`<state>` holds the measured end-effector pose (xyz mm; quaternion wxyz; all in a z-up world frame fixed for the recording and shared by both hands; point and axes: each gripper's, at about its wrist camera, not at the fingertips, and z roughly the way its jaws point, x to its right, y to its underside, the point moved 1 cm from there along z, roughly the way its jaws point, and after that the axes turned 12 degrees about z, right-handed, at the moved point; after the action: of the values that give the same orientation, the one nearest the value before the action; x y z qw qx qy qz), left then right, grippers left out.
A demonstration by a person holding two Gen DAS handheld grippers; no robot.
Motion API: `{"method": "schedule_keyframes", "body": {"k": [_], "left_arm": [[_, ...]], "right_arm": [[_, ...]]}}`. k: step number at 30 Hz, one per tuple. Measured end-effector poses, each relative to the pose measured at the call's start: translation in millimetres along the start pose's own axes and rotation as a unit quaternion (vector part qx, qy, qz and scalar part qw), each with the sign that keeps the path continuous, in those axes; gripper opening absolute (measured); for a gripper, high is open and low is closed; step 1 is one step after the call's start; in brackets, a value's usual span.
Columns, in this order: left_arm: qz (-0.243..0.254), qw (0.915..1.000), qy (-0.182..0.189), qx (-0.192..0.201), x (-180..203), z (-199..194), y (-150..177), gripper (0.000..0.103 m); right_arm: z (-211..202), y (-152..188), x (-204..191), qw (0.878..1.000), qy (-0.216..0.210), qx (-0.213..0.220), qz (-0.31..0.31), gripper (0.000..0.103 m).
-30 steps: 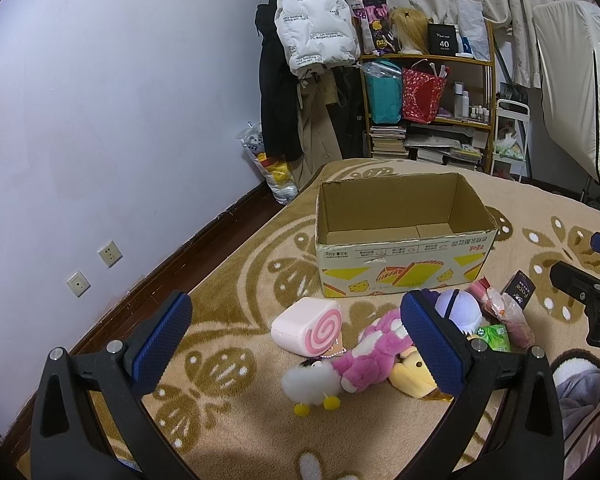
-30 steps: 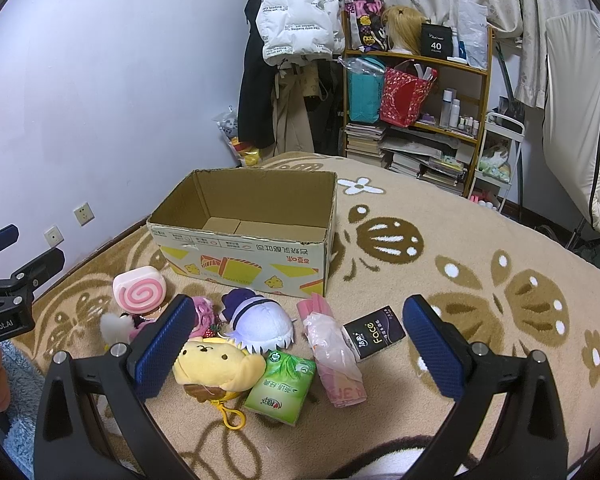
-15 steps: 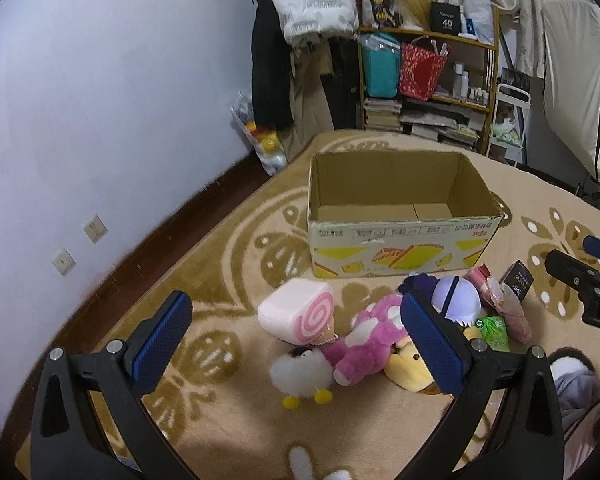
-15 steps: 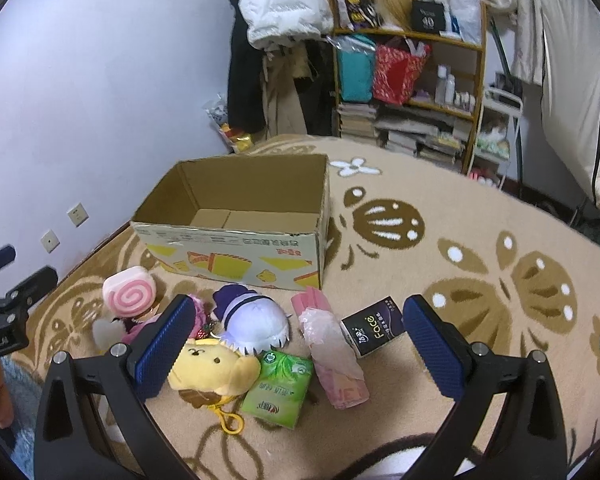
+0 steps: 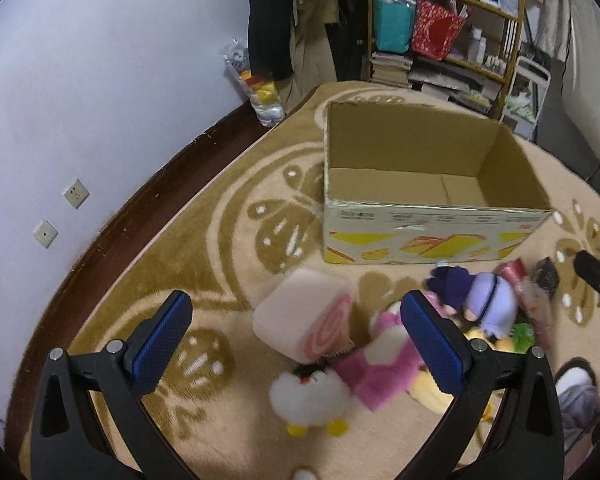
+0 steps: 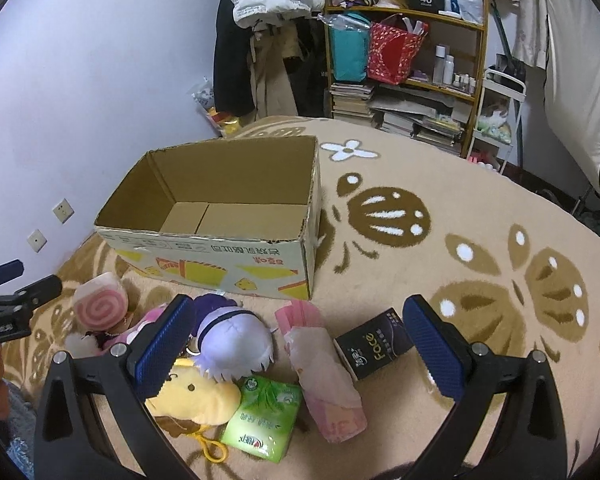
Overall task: Organize soft objects
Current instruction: 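Grasp the pink swirl cushion with the left tool while the right tool grasps the purple-haired doll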
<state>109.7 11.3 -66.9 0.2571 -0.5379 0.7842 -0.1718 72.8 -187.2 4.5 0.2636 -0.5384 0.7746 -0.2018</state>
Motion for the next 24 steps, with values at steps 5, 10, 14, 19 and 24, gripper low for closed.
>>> {"method": "schedule_keyframes", "body": {"k": [5, 10, 14, 19, 24], "left_arm": [[0.013, 0.9996, -0.002, -0.024, -3.6, 25.0, -7.1, 0.103], [0.02, 0.9984, 0.003, -0.053, -2.0, 45.7, -8.2, 0.103], [0.027, 0.9971, 0.009, -0.07, 1.8, 59.5, -9.2, 0.103], [0.034, 0.9948, 0.016, -0.094, 6.3, 78.6, -5.1, 0.103], [0.023, 0.9916, 0.02, -0.126, 5.6, 93.0, 1.2, 0.103]], "right_arm": [[12.5, -1.9, -3.1, 1.0, -0.009, -0.015, -0.002, 0.103], [28.4, 0.6, -11.7, 0.999, -0.02, -0.033, -0.015, 0.103], [42.4, 5.3, -21.5, 0.998, -0.024, -0.051, -0.03, 0.103], [58.9, 13.2, -31.7, 0.996, -0.028, -0.075, -0.047, 0.103], [73.9, 21.5, -41.0, 0.993, -0.026, -0.096, -0.07, 0.098]]}}
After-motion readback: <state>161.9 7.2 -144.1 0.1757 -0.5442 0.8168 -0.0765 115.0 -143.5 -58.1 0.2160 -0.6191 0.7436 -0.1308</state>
